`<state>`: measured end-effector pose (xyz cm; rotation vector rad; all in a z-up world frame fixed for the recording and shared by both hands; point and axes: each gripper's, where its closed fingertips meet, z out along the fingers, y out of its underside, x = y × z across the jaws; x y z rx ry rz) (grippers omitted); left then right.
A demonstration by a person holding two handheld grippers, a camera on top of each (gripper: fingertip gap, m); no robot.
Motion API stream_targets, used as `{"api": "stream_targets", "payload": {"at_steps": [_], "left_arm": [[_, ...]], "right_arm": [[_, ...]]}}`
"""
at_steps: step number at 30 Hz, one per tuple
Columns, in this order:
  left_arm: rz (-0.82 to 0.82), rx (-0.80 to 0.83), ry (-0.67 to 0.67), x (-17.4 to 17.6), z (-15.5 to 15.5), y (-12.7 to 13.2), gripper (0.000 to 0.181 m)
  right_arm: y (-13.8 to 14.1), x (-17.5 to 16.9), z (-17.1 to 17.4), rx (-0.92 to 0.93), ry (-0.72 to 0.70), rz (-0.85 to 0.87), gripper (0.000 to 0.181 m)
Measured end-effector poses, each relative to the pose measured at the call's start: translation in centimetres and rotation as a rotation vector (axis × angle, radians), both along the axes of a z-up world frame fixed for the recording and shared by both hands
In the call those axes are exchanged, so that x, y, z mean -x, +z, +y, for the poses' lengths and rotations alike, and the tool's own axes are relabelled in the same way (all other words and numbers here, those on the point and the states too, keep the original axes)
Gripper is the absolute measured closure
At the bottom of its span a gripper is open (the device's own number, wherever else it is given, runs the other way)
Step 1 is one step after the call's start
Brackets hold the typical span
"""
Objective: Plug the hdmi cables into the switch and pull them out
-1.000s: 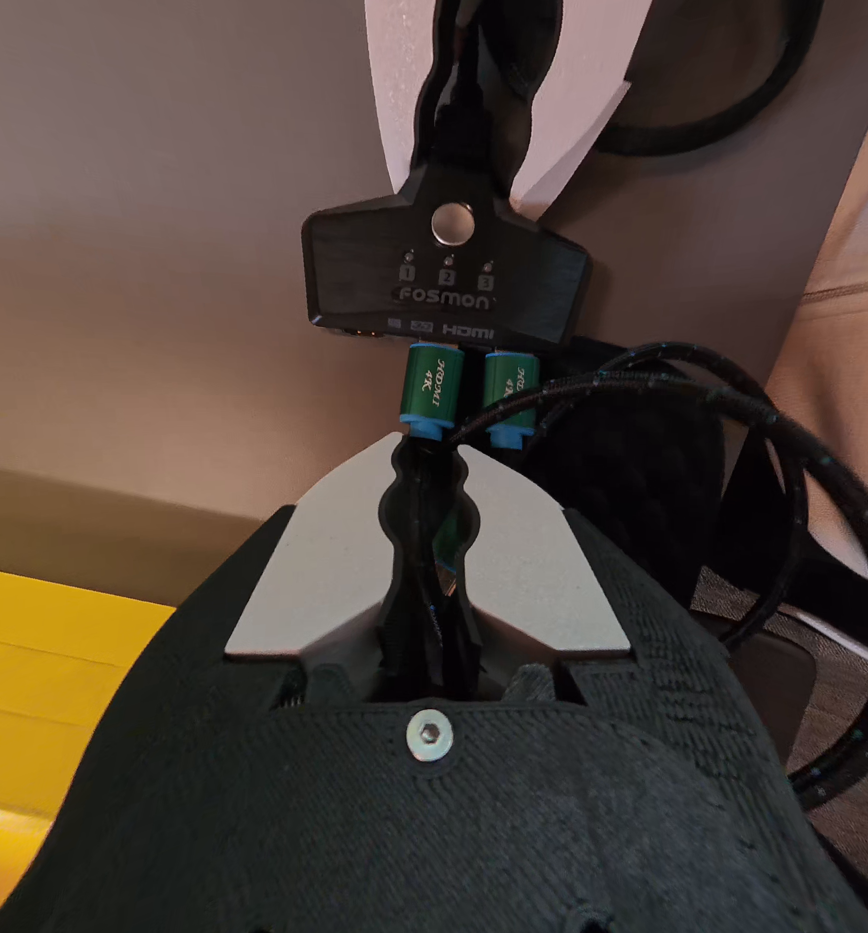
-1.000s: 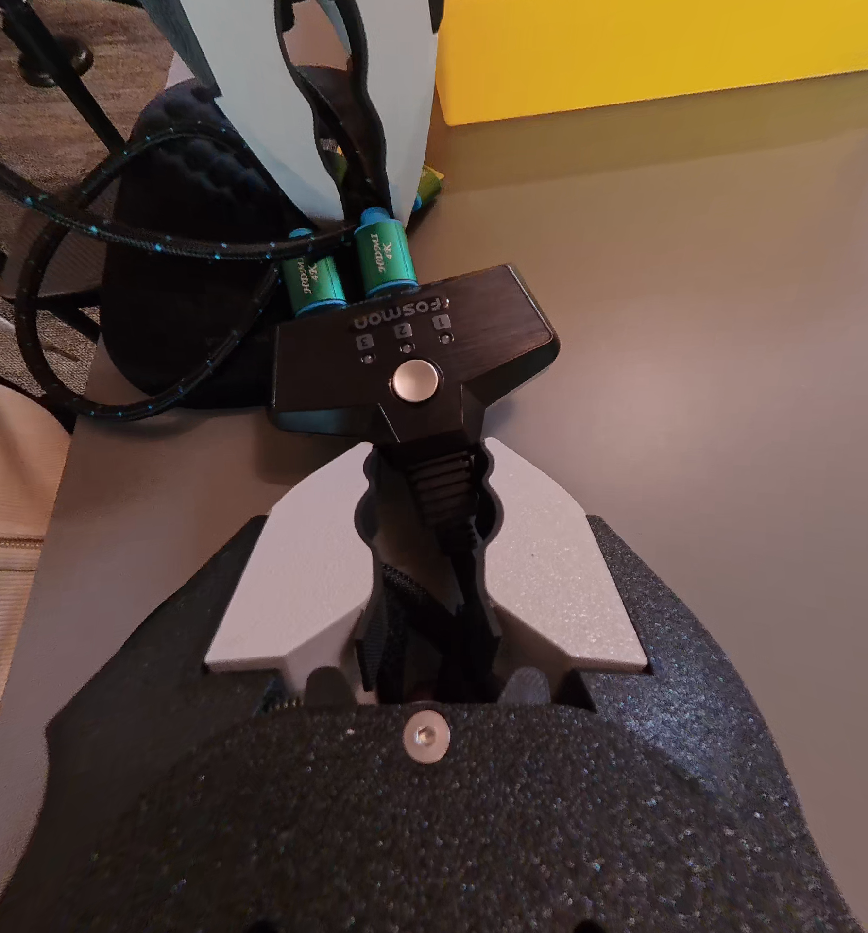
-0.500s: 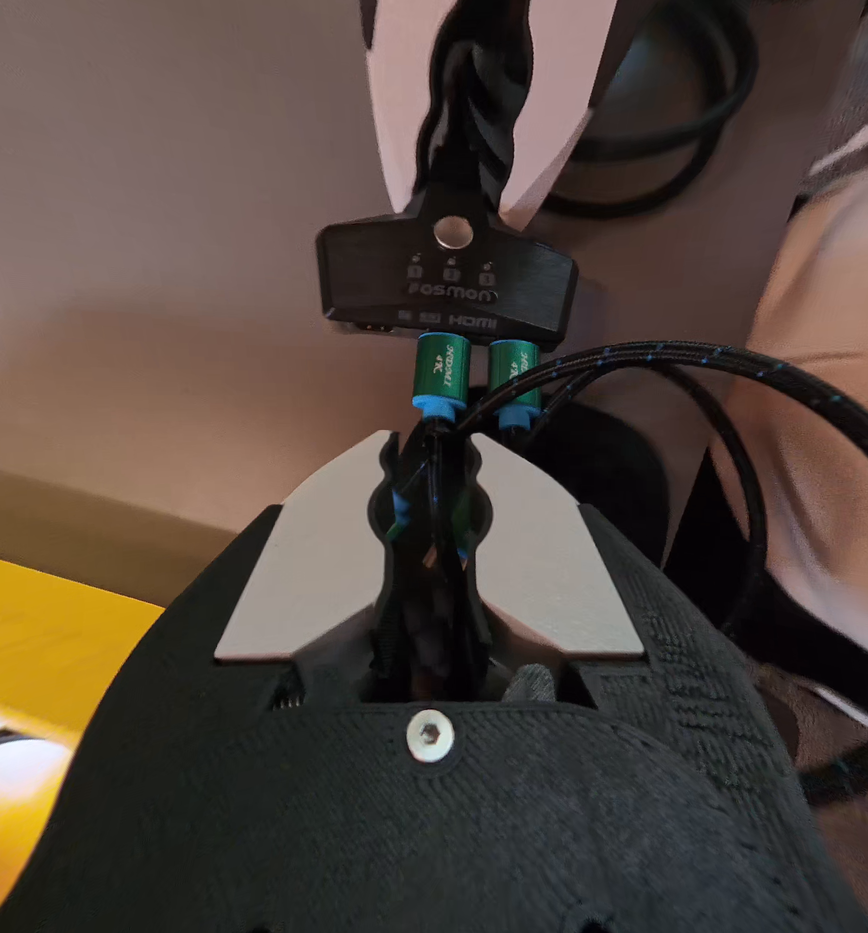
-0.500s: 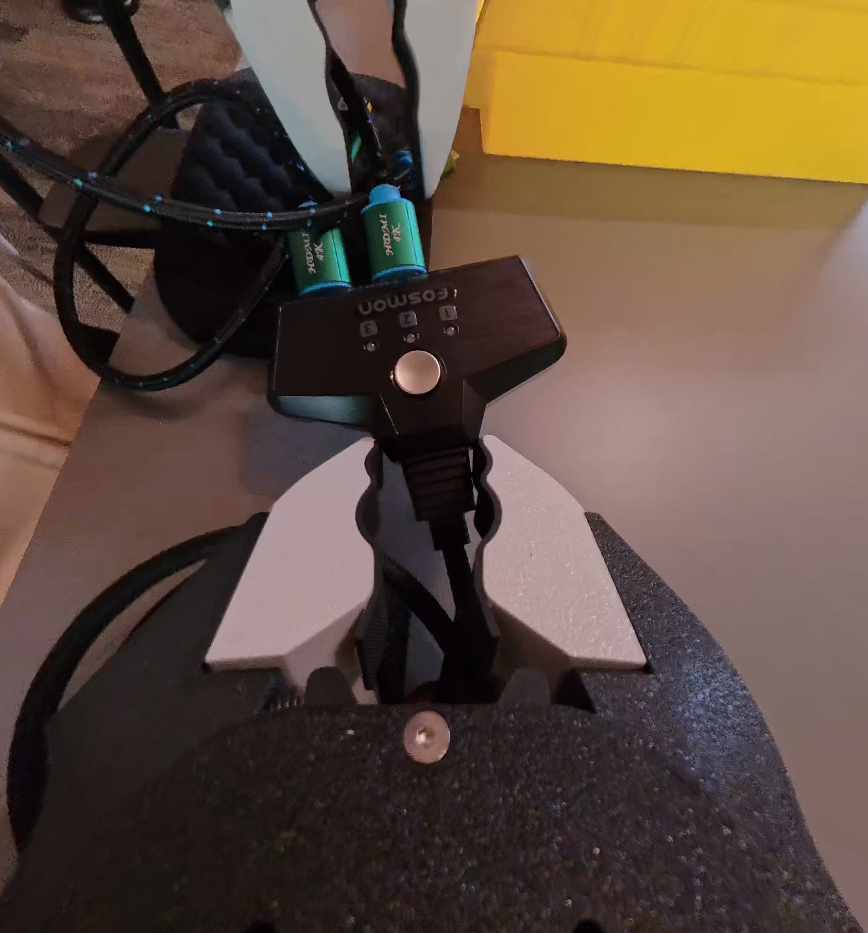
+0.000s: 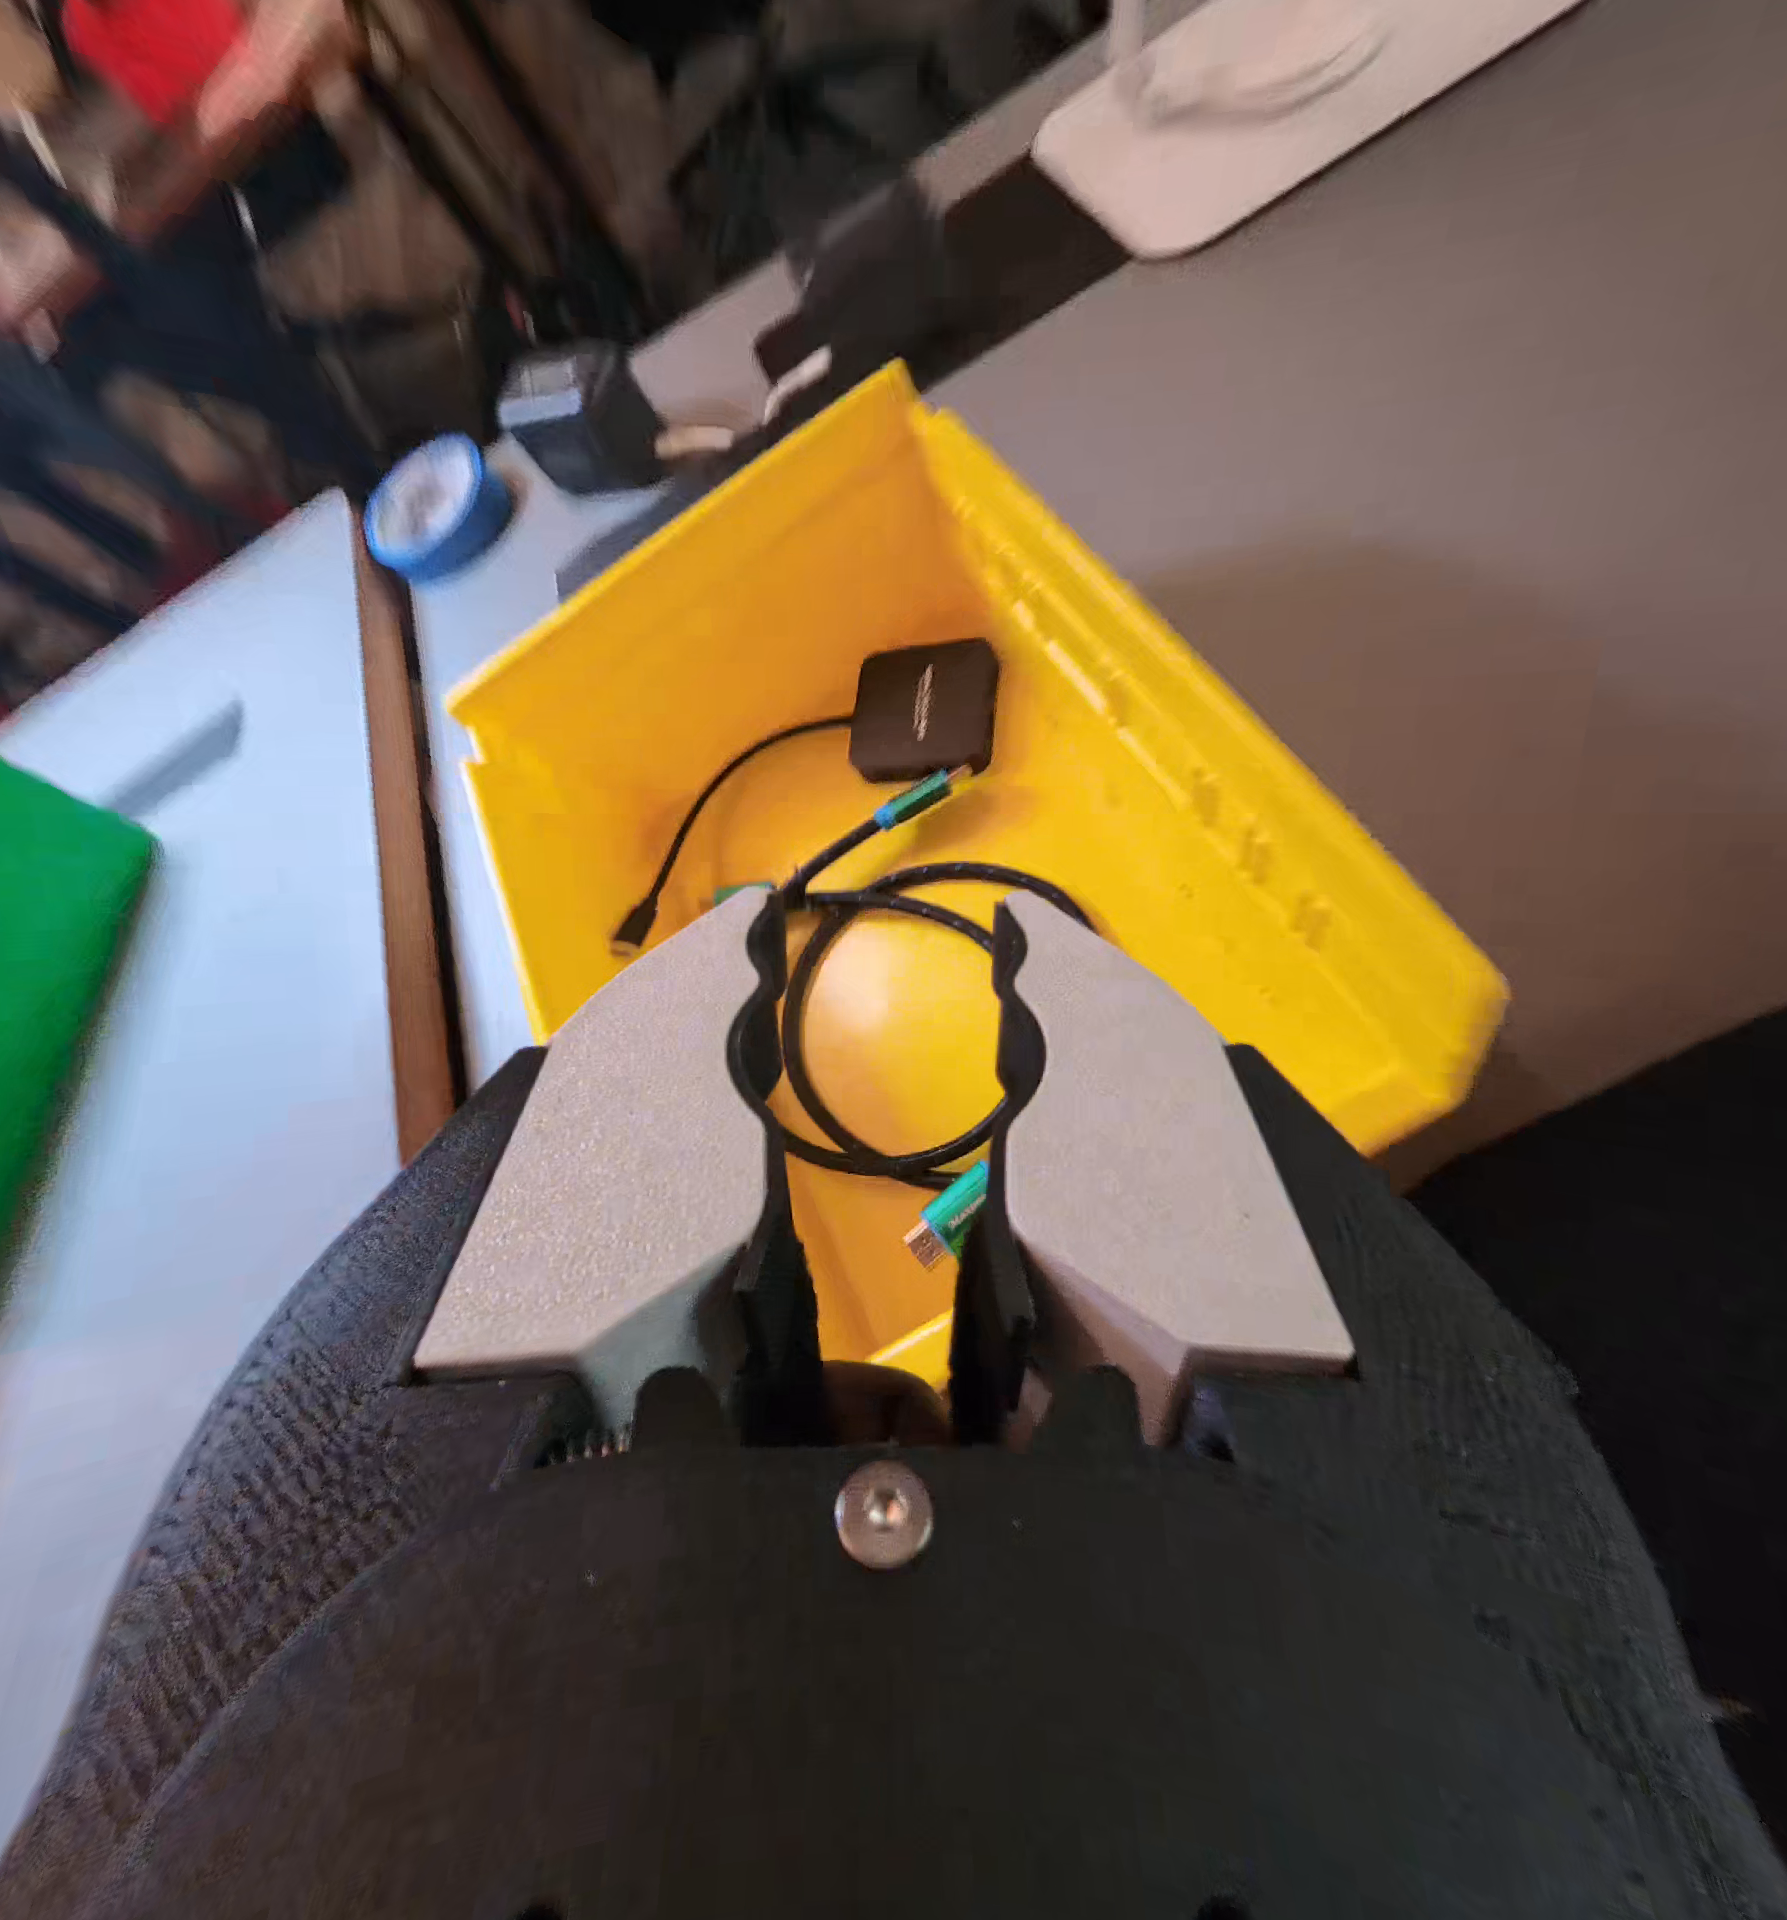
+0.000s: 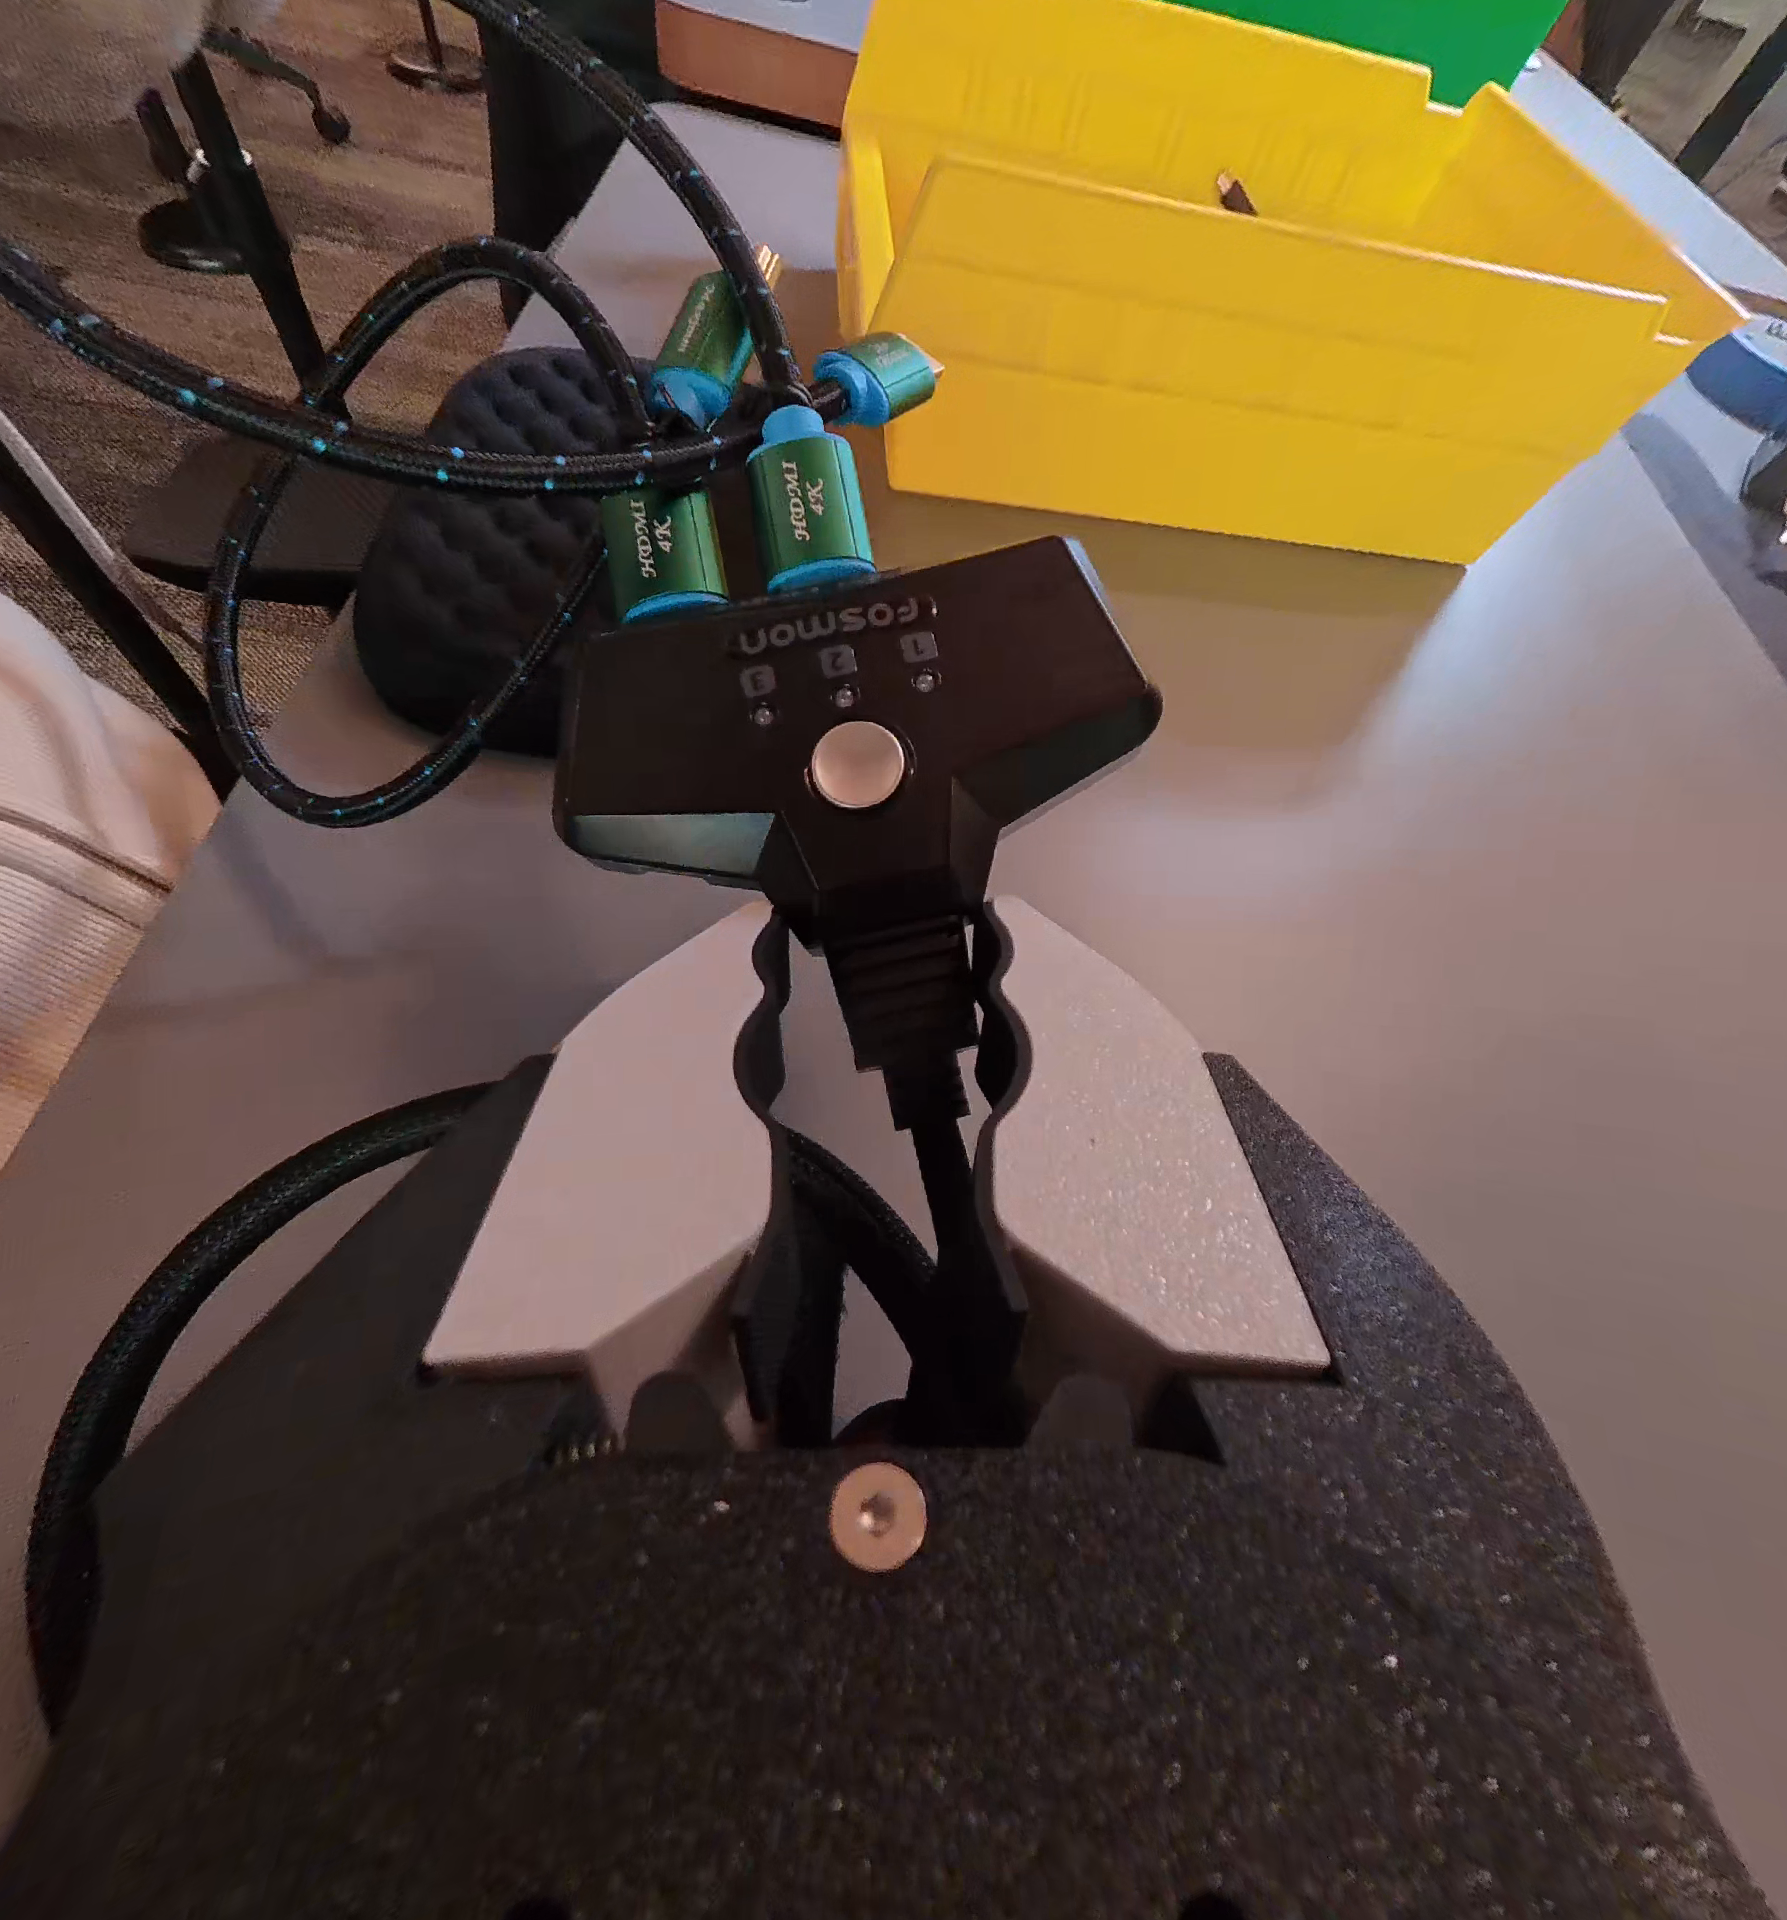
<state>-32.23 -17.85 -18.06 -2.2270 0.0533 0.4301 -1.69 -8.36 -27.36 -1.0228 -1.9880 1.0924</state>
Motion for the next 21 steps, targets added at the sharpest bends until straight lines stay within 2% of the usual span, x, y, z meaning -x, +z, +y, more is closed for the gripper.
{"api": "stream_targets", "payload": {"at_steps": [6,9,13,15,18,21], "left_arm": [[-0.225,0.078,0.247,7.1,4.9,-5.7,0.15],[-0.381,0.046,0.321,8.5,6.8,-7.8,0.137],[-0.385,0.179,0.328,8.4,6.5,-10.7,0.135],[-0.349,0.202,0.35,8.9,6.5,-11.3,0.134],[-0.372,0.191,0.333,8.9,7.5,-11.4,0.133],[-0.231,0.199,0.193,8.3,8.4,-10.3,0.137]], "right_arm": [[-0.1,0.1,-0.4,-0.012,0.007,0.007,0.147],[-0.2,0.1,-0.5,-0.012,0.013,0.008,0.147],[0.0,0.1,-0.4,0.003,0.006,0.016,0.147],[0.0,0.1,-0.4,0.013,0.007,0.016,0.147],[-0.2,0.1,-0.4,0.009,0.006,0.011,0.147],[-0.3,0.1,-0.3,0.007,0.0,0.006,0.147]]}}
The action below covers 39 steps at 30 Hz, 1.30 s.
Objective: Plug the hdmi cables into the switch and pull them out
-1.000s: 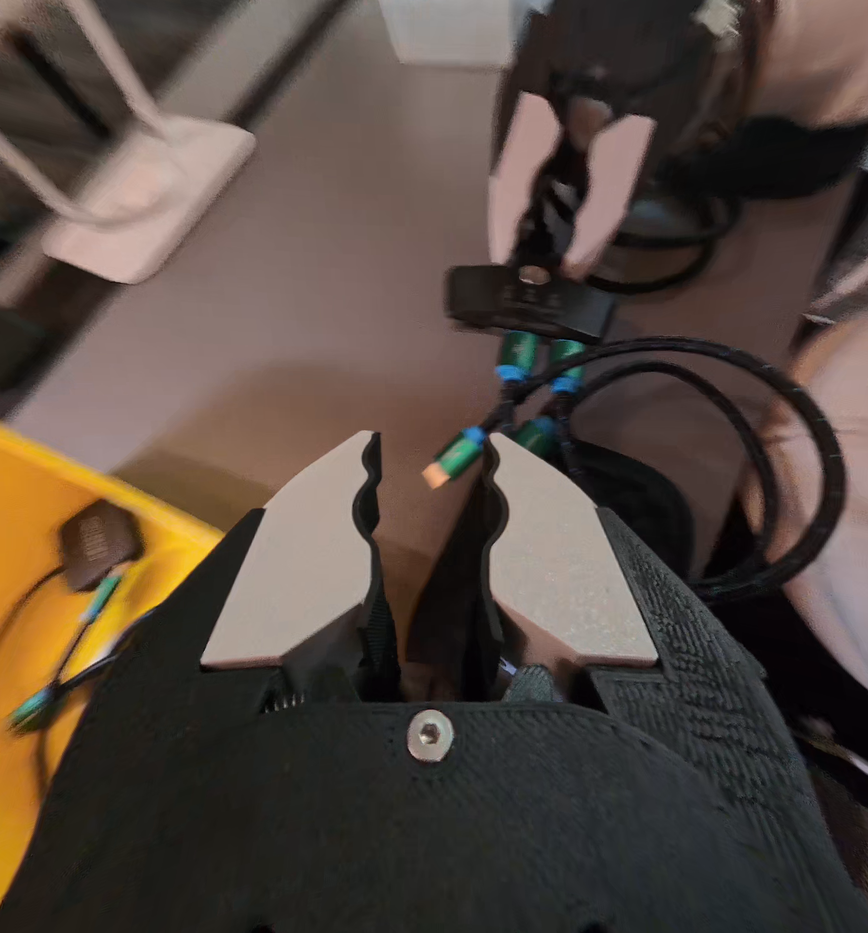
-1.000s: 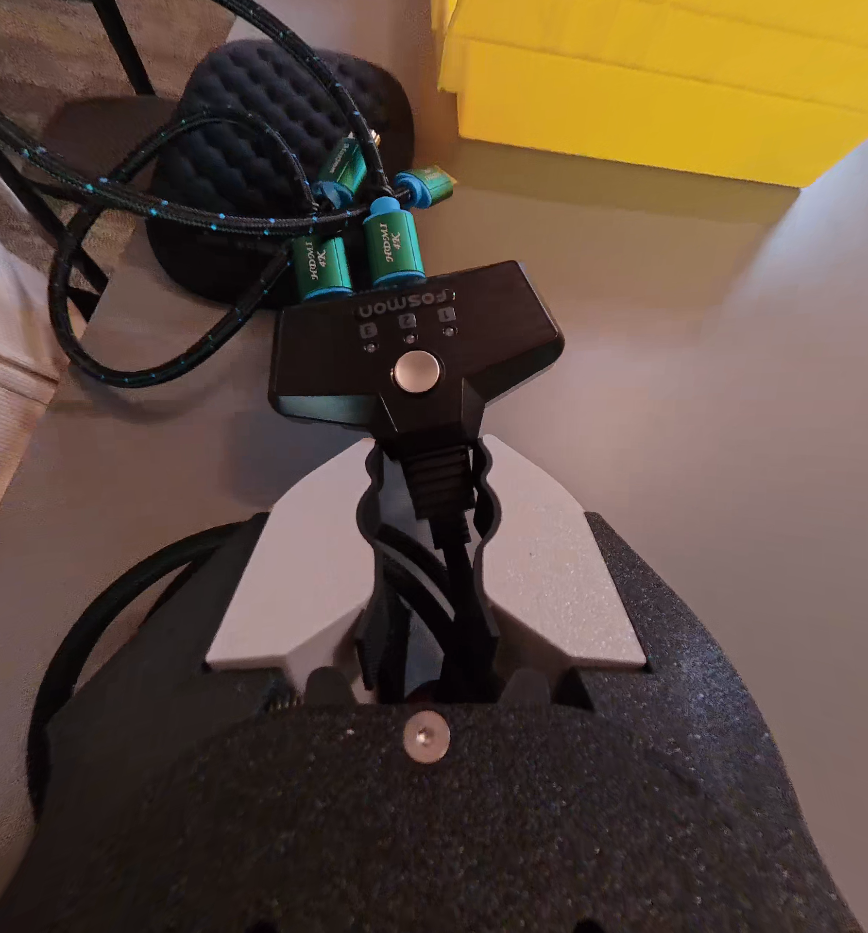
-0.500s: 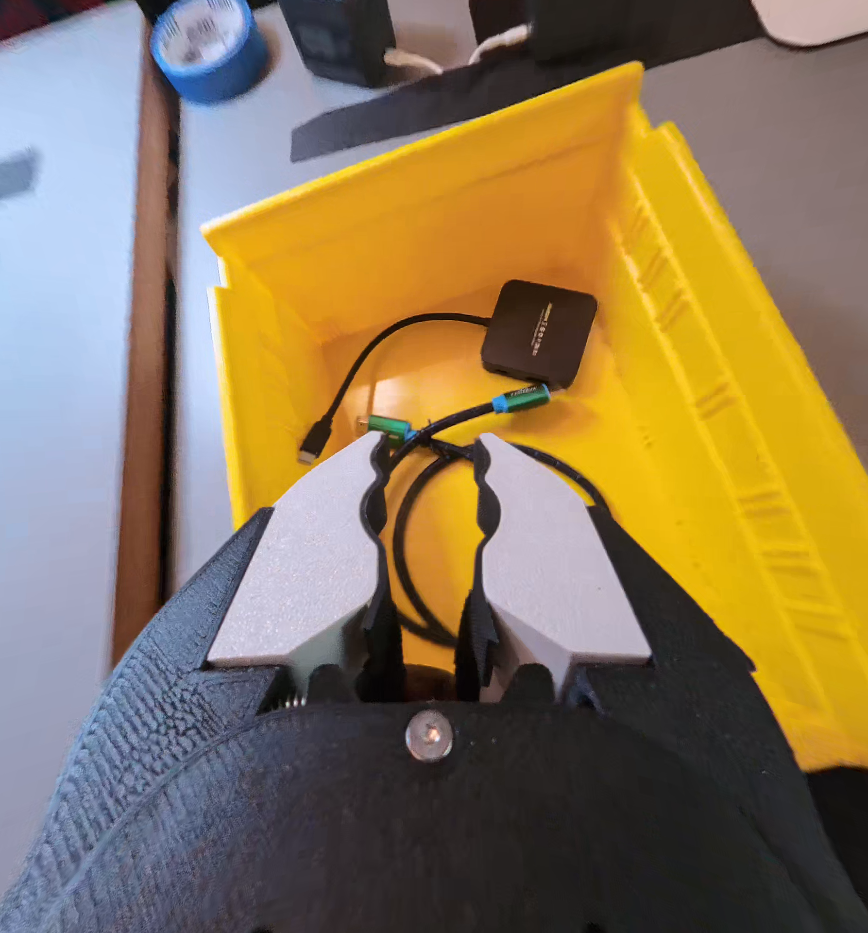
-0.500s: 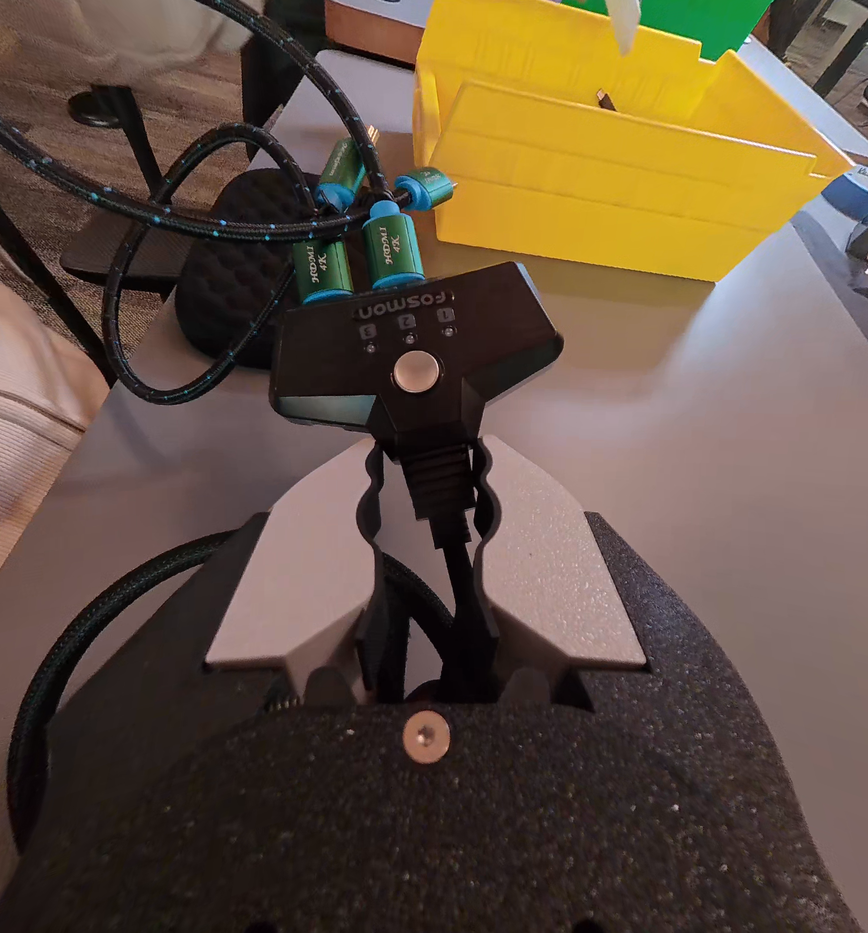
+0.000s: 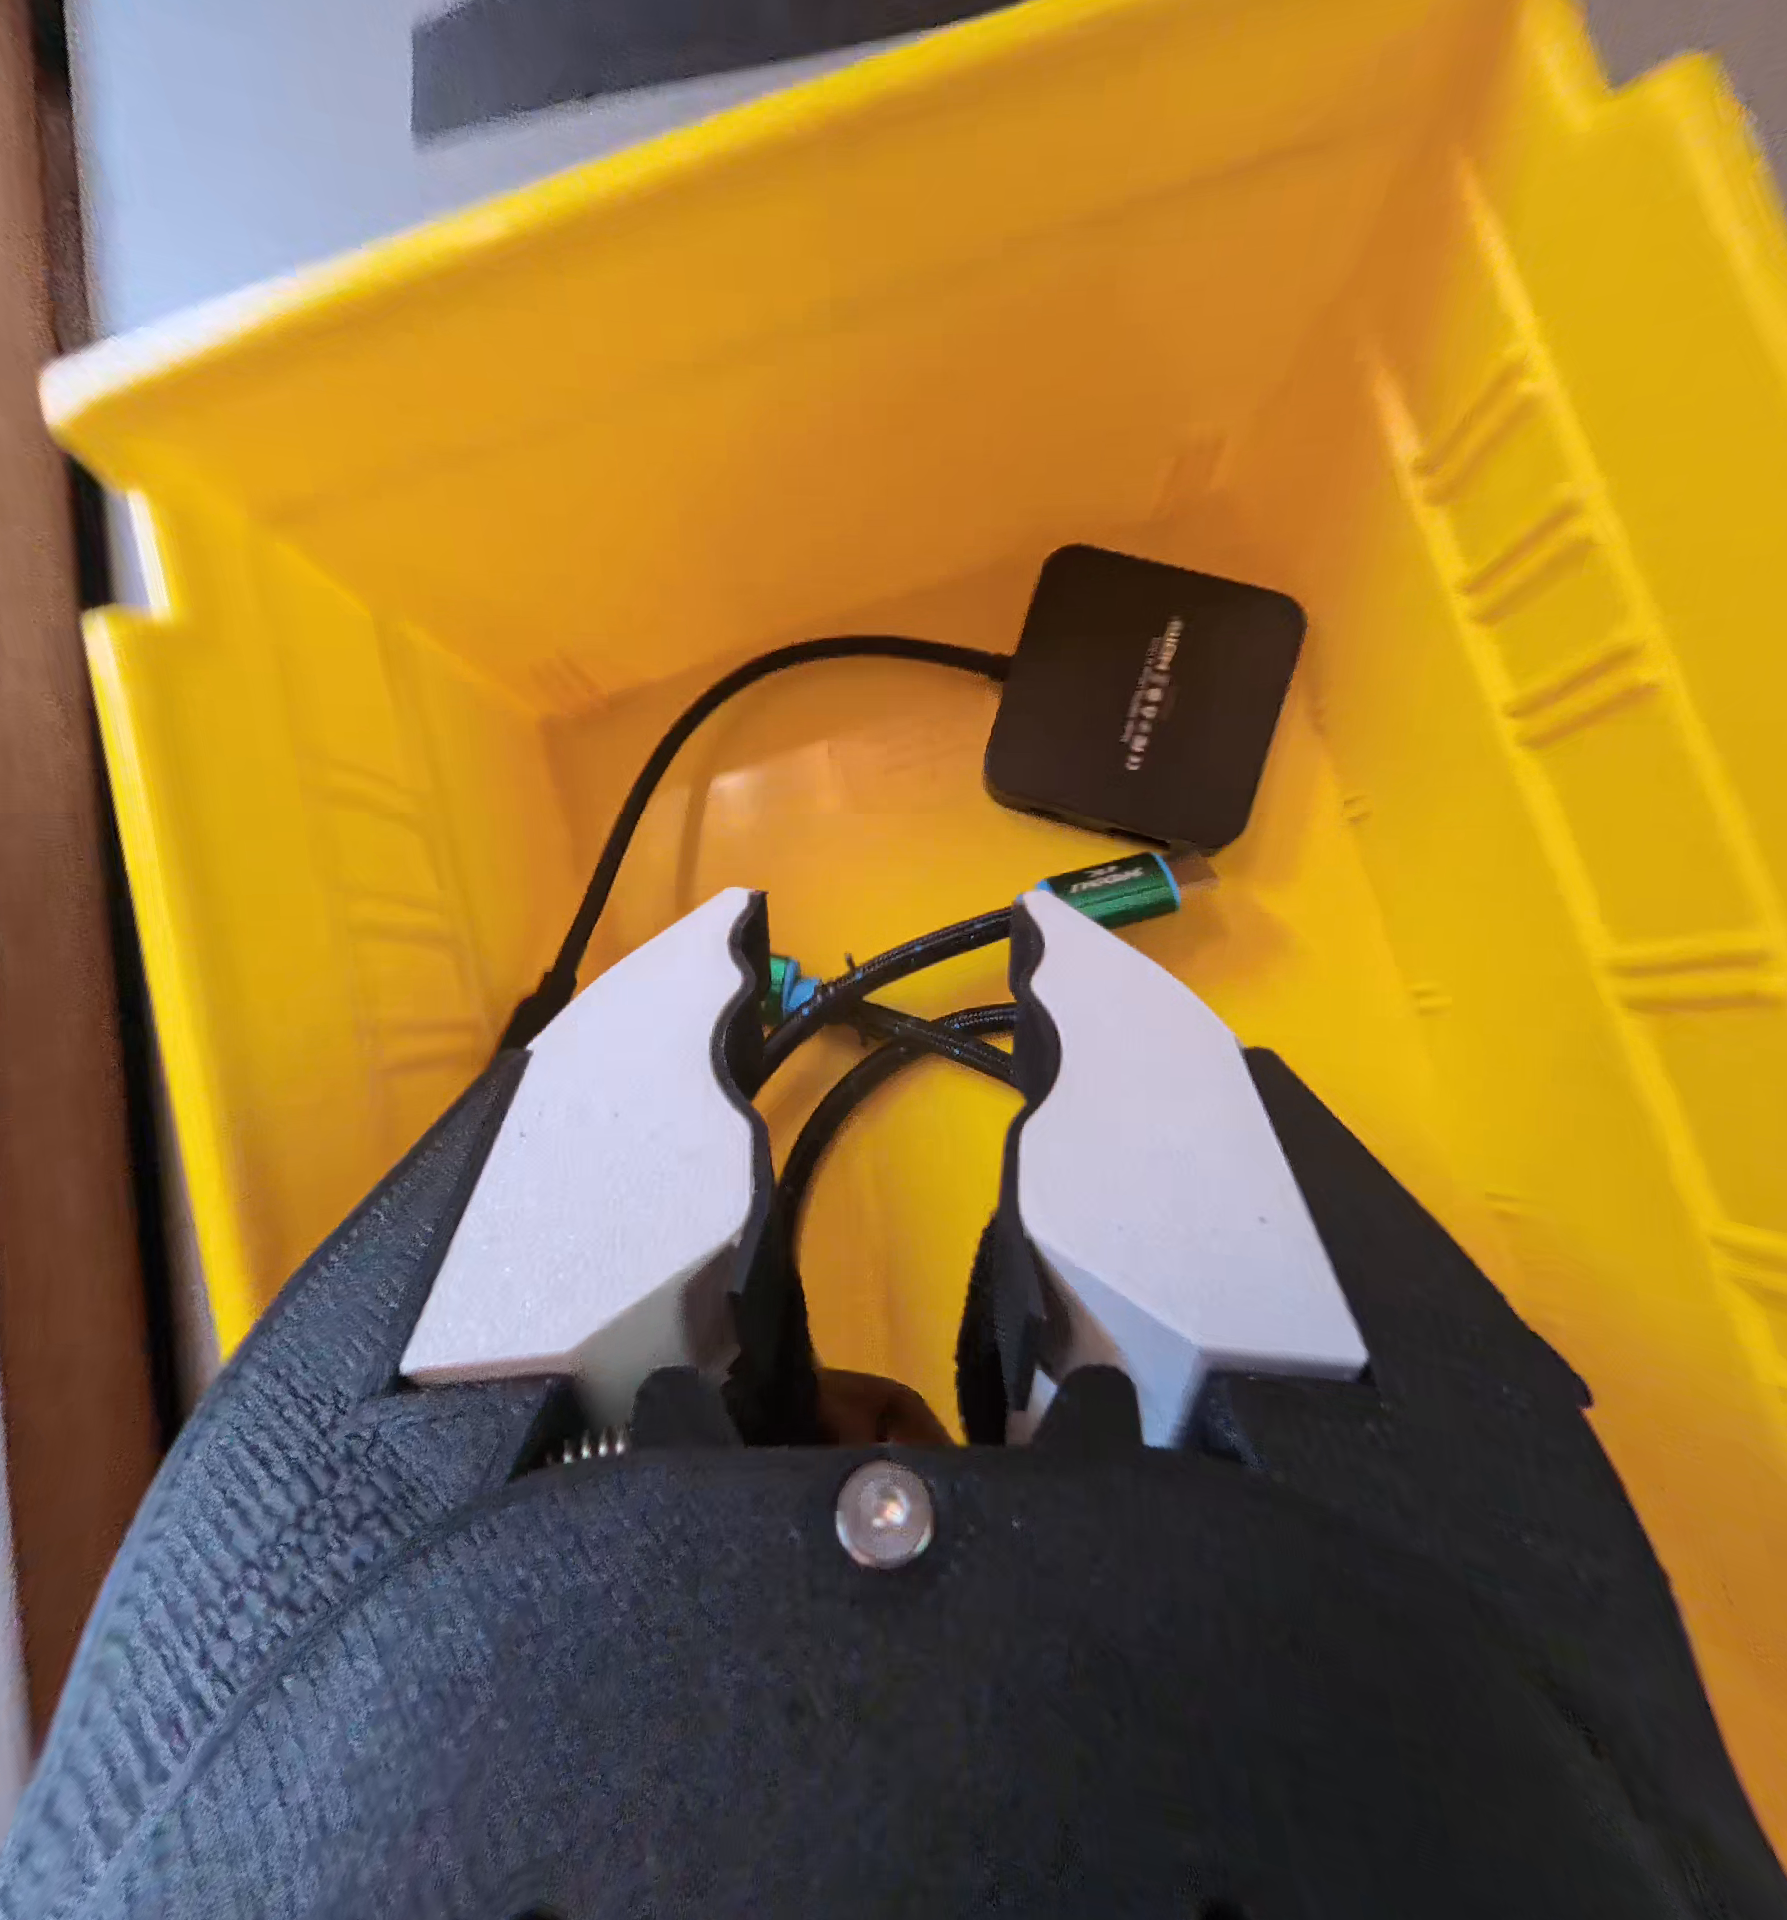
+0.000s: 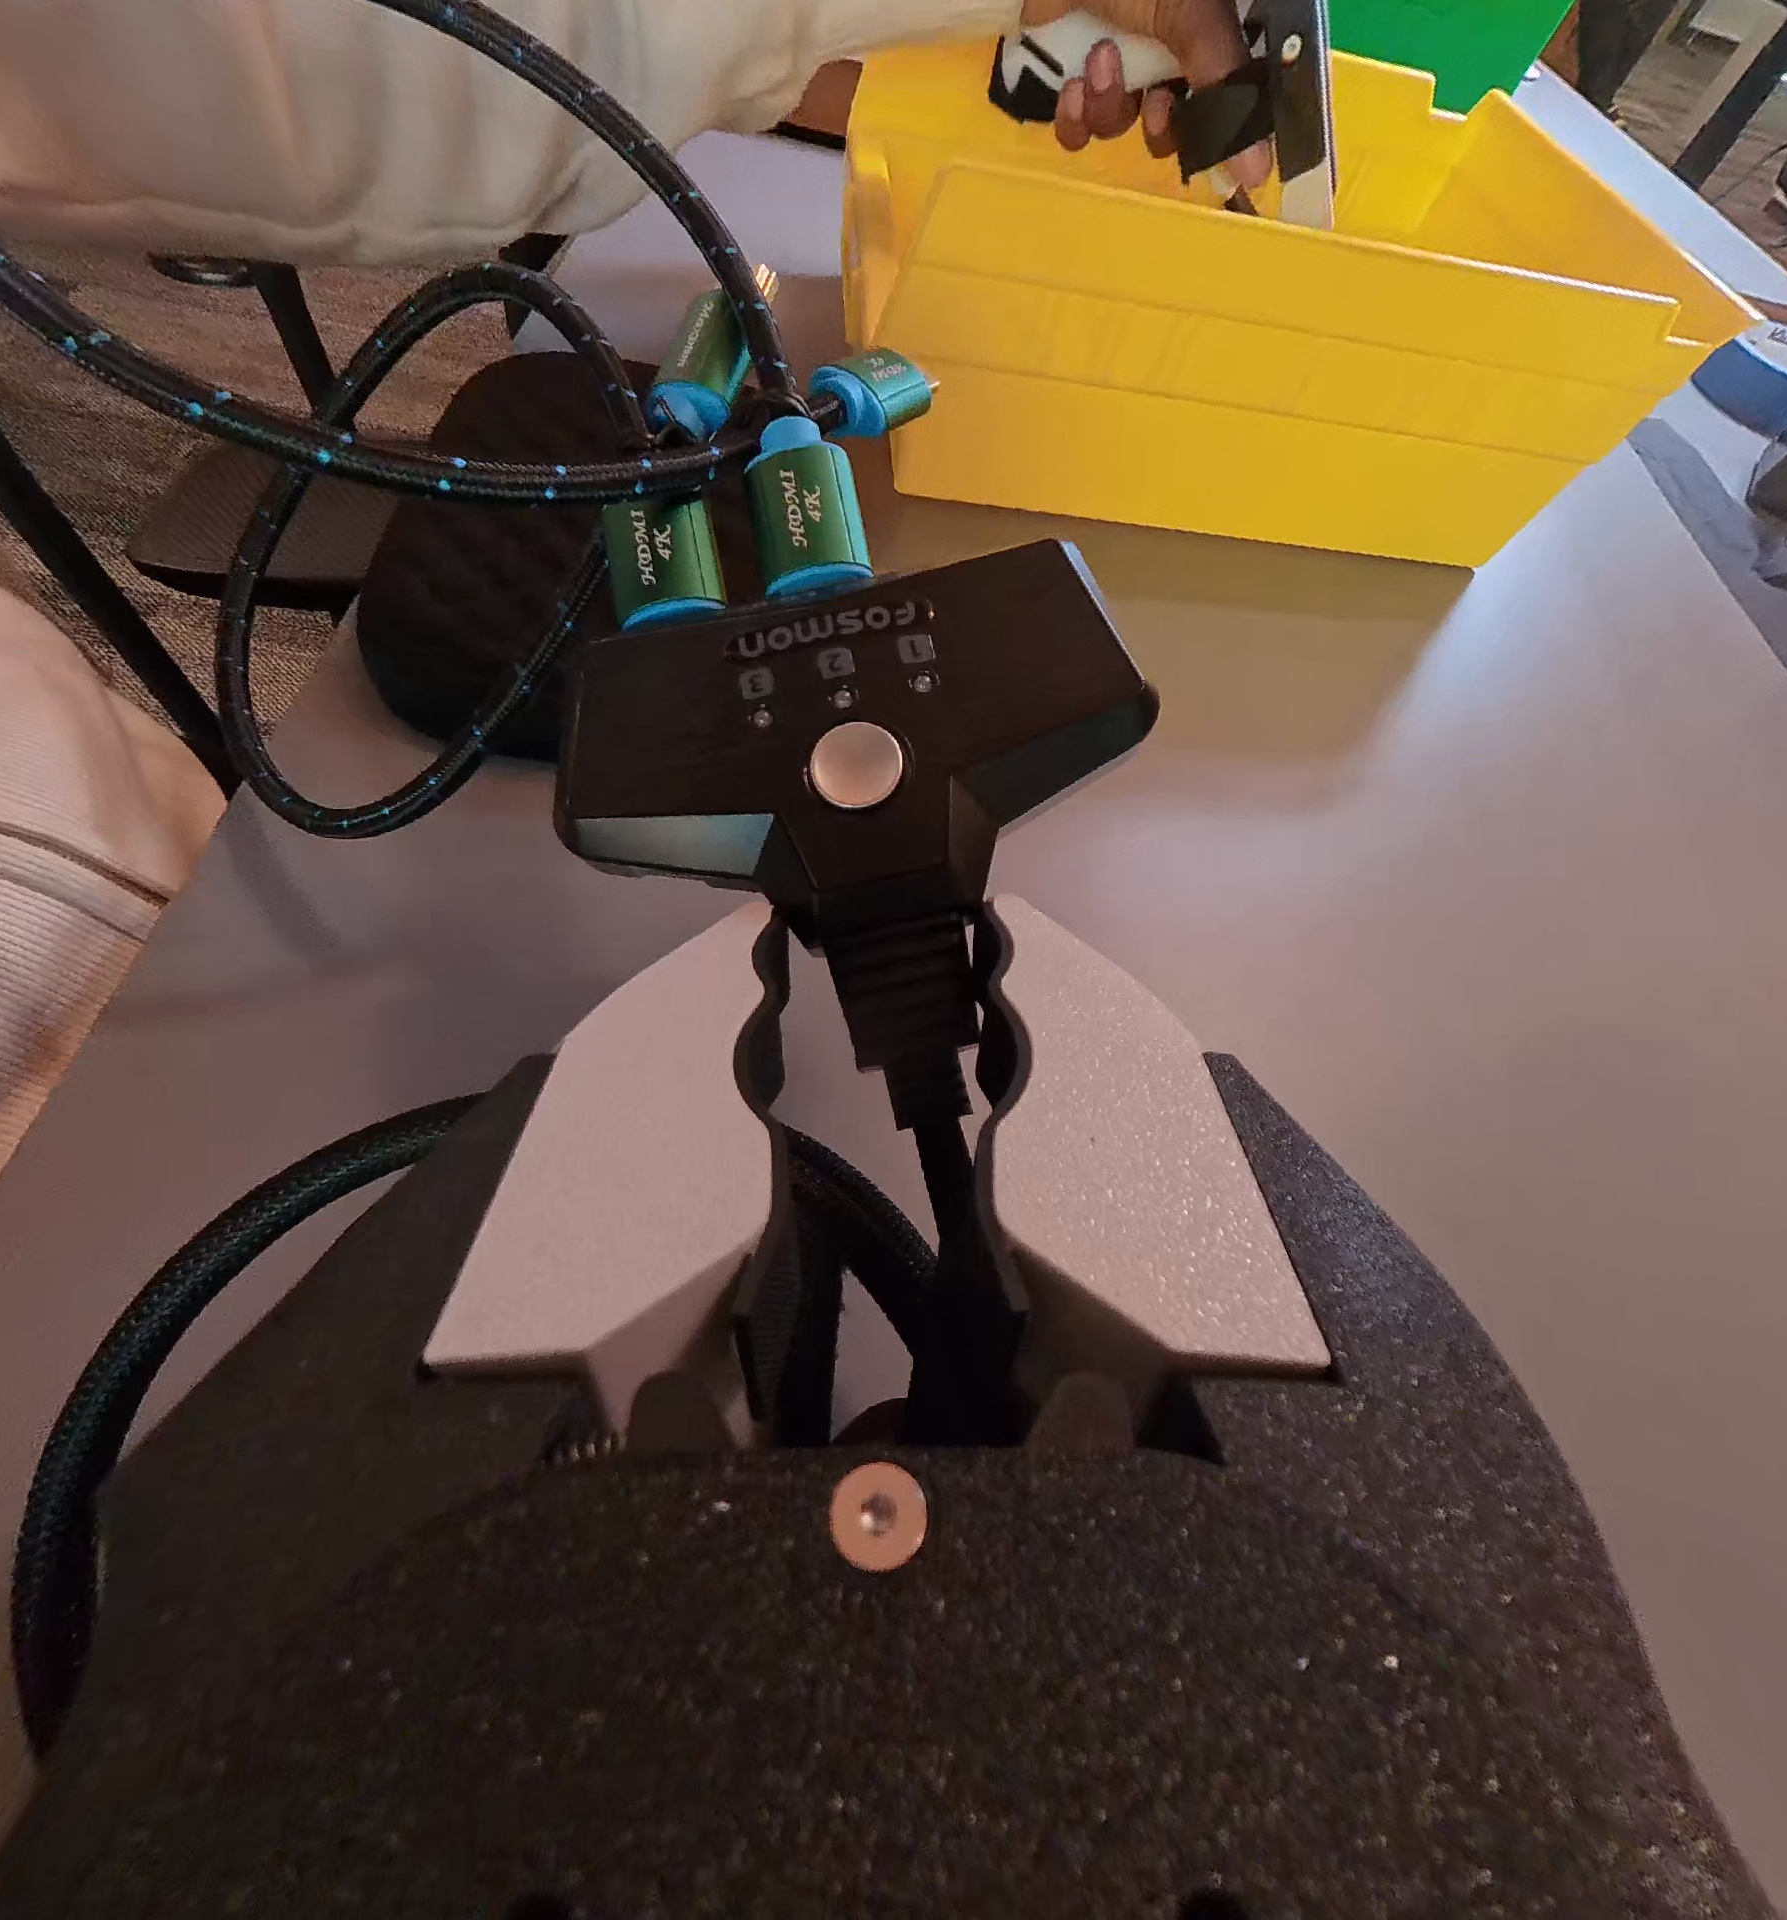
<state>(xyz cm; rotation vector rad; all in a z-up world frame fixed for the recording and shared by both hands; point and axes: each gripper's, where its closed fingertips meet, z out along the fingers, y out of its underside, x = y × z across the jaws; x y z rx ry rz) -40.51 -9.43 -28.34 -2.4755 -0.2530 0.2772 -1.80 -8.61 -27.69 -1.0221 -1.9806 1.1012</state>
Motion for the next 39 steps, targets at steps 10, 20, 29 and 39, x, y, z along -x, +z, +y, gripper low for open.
{"api": "stream_targets", "payload": {"at_steps": [10,20,29,39], "left_arm": [[0.266,0.339,-0.787,-4.3,-0.9,-2.3,0.126],[0.254,0.392,-0.96,-3.1,0.3,-4.1,0.124],[-0.131,0.689,-1.08,-2.8,-0.2,-4.9,0.133],[-0.329,0.716,-1.102,-3.9,-1.1,-5.1,0.161]], "right_arm": [[-0.7,0.3,0.1,0.026,0.001,-0.028,0.147],[-1.3,0.5,0.4,0.05,-0.003,-0.052,0.147],[-1.4,0.5,0.3,0.044,0.007,-0.056,0.147],[-1.3,0.4,0.7,0.059,0.009,-0.049,0.147]]}}
